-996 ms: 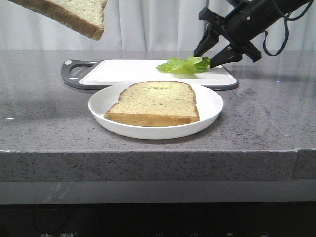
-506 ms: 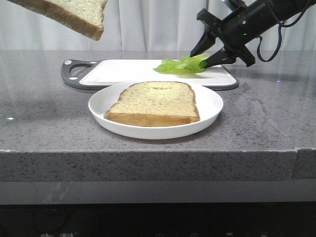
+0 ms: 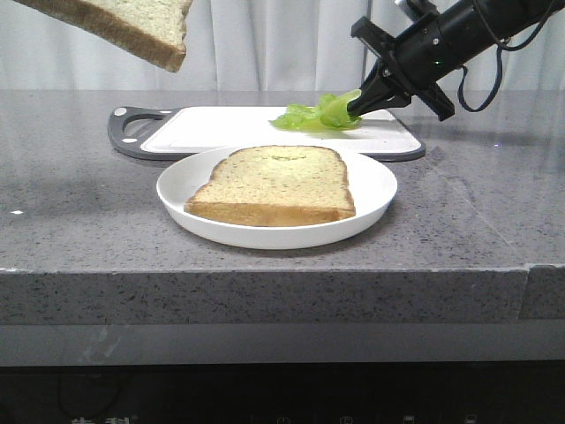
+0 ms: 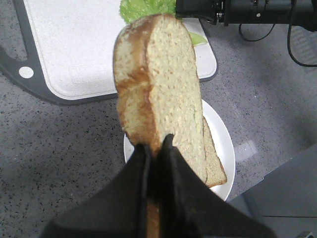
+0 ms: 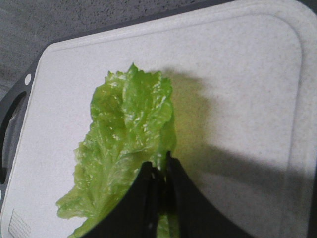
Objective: Left arm grabs bread, right arm adds lettuce
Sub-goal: 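Lower the right gripper onto the lettuce leaf and grasp it, then lift the lettuce with the right gripper and carry it over the plate, then release the lettuce onto the bottom bread slice and withdraw the right gripper, then lower the held bread slice with the left gripper onto the lettuce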
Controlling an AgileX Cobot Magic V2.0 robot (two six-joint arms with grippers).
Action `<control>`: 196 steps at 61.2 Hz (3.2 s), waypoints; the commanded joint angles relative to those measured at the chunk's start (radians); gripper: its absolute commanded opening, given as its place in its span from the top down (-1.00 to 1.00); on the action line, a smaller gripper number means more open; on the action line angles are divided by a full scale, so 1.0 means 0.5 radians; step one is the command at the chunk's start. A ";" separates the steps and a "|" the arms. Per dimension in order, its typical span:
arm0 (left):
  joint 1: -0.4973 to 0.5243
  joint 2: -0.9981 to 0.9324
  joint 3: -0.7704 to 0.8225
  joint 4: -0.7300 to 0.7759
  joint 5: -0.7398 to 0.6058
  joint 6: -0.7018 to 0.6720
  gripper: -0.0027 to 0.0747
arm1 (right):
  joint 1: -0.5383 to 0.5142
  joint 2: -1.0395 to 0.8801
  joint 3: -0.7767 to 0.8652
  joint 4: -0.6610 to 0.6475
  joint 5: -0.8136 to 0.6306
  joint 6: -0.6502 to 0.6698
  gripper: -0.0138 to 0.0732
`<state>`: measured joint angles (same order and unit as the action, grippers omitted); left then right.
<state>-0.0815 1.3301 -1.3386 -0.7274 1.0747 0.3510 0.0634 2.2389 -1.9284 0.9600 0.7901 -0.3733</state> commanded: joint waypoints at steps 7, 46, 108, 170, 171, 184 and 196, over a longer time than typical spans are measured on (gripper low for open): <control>0.001 -0.068 -0.046 -0.118 -0.089 0.006 0.98 | -0.002 -0.315 -0.061 0.078 0.089 -0.031 0.83; 0.001 -0.068 -0.046 -0.118 -0.089 0.006 0.98 | 0.005 -1.711 1.475 0.819 -0.037 -0.664 0.83; 0.001 -0.068 -0.046 -0.118 -0.089 0.006 0.98 | 0.326 -1.349 2.056 1.470 -0.121 -1.150 0.83; 0.001 -0.068 -0.046 -0.118 -0.089 0.006 0.98 | -0.152 -2.161 2.054 1.041 0.300 -1.271 -0.22; 0.001 -0.068 -0.046 -0.118 -0.089 0.006 0.98 | -0.152 -2.193 2.054 1.000 0.300 -1.271 -0.22; 0.001 -0.068 -0.046 -0.121 -0.089 0.006 0.98 | -0.152 -2.497 2.054 0.666 0.301 -1.269 -0.22; 0.001 -0.068 -0.046 -0.152 -0.157 0.006 0.98 | -0.152 -2.644 2.054 0.576 0.293 -1.269 -0.22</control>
<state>-0.0815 1.3301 -1.3386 -0.7362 1.0539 0.3510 -0.0063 0.9465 -0.8744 1.2187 0.9391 -0.9926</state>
